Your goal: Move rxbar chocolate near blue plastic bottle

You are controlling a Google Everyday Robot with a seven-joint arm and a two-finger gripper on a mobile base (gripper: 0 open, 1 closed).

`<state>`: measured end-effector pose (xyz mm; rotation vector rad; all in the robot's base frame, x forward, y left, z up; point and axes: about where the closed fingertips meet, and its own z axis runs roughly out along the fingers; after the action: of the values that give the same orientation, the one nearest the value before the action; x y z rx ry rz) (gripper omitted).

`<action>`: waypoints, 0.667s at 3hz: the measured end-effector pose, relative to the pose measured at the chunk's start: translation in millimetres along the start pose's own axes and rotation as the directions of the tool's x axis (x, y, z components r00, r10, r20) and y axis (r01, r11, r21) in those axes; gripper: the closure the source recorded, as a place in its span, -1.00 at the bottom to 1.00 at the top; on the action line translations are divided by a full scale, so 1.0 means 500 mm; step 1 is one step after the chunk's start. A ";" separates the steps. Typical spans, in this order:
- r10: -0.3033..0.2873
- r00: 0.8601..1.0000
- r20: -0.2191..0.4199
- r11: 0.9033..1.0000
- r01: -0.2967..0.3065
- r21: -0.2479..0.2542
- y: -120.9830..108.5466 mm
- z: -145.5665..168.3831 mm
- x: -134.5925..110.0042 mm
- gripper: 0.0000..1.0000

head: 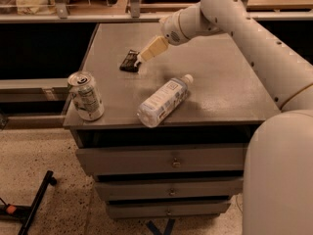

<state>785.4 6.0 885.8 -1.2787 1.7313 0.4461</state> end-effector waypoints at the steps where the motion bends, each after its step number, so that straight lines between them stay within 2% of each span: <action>1: -0.019 1.000 0.014 0.999 0.020 -0.048 0.004 0.030 0.013 -1.00; 2: -0.051 0.998 0.024 0.993 0.054 -0.105 0.018 0.049 0.024 -1.00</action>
Offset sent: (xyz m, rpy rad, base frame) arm 0.0018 0.0134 -0.0324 -0.0089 0.0115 0.1937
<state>787.8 20.6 860.9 -1.3863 1.6710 0.5248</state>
